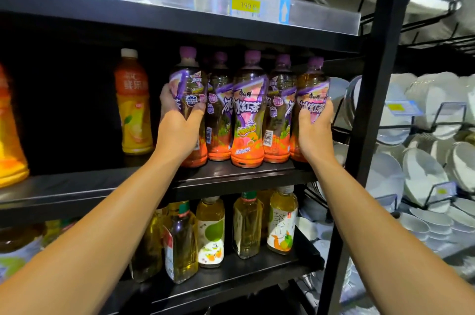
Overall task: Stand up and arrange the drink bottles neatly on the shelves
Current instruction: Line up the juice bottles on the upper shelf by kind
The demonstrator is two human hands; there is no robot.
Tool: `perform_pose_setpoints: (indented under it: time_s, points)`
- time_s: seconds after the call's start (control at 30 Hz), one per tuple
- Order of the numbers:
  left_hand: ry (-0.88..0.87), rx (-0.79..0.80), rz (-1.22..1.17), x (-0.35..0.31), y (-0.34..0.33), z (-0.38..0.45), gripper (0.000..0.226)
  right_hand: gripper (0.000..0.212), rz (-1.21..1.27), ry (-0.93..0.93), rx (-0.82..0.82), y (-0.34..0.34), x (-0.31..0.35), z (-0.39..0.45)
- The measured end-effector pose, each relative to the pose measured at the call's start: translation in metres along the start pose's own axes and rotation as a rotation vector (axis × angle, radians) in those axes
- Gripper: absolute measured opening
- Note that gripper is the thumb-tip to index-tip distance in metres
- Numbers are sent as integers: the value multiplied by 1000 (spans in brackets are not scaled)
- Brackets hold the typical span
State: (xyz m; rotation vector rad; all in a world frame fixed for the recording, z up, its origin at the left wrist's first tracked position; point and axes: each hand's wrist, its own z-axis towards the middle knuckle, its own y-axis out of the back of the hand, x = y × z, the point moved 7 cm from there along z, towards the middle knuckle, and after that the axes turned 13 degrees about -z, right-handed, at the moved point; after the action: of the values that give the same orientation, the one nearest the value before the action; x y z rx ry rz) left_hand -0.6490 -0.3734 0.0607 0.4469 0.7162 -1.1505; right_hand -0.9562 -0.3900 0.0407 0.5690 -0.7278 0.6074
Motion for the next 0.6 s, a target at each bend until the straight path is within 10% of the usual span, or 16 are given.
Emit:
perform_pose_setpoints:
  time_s: [0.6]
  points:
    - [185, 55, 146, 24, 7, -8, 61, 91, -336, 43, 198, 6, -17, -30]
